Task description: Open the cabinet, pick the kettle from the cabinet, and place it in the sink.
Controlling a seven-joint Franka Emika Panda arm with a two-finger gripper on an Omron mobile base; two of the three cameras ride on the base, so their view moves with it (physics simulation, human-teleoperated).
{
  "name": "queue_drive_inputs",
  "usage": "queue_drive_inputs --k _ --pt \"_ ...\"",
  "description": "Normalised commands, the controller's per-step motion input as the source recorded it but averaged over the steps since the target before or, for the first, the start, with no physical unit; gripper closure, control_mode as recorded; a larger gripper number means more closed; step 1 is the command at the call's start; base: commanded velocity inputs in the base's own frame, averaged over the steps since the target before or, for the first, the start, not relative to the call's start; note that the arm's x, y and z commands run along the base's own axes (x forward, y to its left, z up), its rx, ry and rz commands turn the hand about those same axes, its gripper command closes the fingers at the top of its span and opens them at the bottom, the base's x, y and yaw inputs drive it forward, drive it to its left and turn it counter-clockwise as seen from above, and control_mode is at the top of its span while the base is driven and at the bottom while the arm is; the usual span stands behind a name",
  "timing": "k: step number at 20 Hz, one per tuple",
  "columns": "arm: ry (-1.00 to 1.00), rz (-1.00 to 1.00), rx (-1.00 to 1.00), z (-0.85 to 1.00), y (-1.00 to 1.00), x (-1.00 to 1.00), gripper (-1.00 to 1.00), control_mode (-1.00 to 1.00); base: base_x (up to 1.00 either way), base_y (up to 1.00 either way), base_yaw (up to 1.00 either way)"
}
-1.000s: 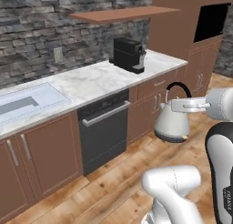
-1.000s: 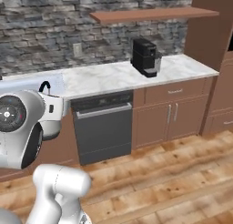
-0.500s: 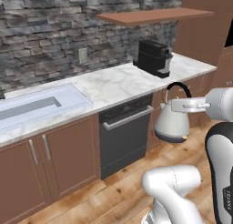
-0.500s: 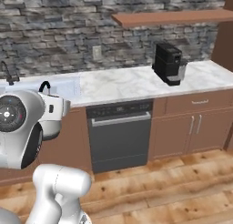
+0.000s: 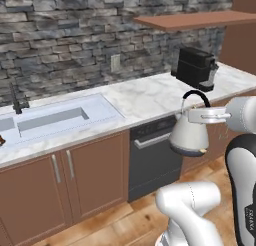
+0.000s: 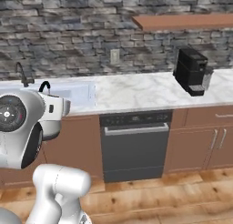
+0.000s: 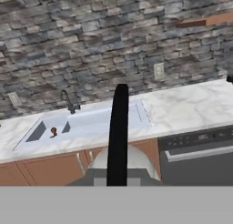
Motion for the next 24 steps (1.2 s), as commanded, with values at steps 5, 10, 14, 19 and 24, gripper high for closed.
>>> queue_drive_inputs --k 5,10,14,19,24 --pt "0.0 0.0 0.0 0.0 0.0 0.0 1.0 1.0 0.33 0.29 0.22" --pt "0.0 0.0 0.0 0.0 0.0 0.0 1.0 1.0 0.31 0.28 0.23" --pt "0.0 0.0 0.0 0.0 0.0 0.0 1.0 1.0 0.11 0.23 0.26" --pt "0.0 0.0 0.0 0.0 0.0 0.0 1.0 1.0 0.05 0.25 0.24" --pt "0.0 0.0 0.0 0.0 0.0 0.0 1.0 1.0 0.16 0.24 0.2"
